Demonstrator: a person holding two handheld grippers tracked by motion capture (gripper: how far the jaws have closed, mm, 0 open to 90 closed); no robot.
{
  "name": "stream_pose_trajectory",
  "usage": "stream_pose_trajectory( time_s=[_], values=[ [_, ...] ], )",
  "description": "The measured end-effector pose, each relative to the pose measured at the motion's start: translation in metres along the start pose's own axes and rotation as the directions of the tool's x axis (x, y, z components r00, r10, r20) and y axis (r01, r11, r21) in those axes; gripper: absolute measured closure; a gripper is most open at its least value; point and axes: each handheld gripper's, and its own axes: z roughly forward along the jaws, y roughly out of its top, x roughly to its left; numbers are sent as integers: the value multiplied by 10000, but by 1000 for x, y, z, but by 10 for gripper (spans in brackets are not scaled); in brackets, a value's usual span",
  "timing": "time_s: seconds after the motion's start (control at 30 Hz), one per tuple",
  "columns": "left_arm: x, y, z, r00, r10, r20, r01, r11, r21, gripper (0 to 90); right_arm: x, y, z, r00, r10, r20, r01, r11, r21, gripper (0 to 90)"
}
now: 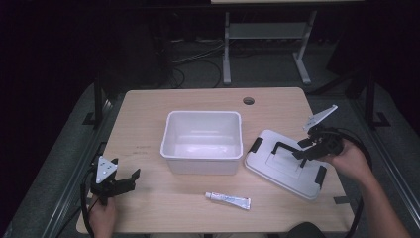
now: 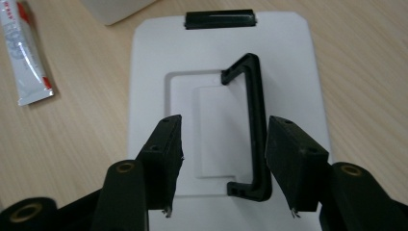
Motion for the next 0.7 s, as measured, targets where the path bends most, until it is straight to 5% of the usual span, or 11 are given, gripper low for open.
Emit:
stream_pose_trajectory(
  time_s=[0.4, 0.7],
  values=[
    [1, -1, -1, 10000, -52, 3, 52, 10000, 20, 137, 53, 1, 5, 9933, -1055, -465, 1053, 9944, -67, 391],
    [2, -1, -1, 10000, -50, -16, 50, 10000, 13, 137, 91, 13, 24, 9785, -1780, -1045, 1778, 9840, -107, 363]
  ],
)
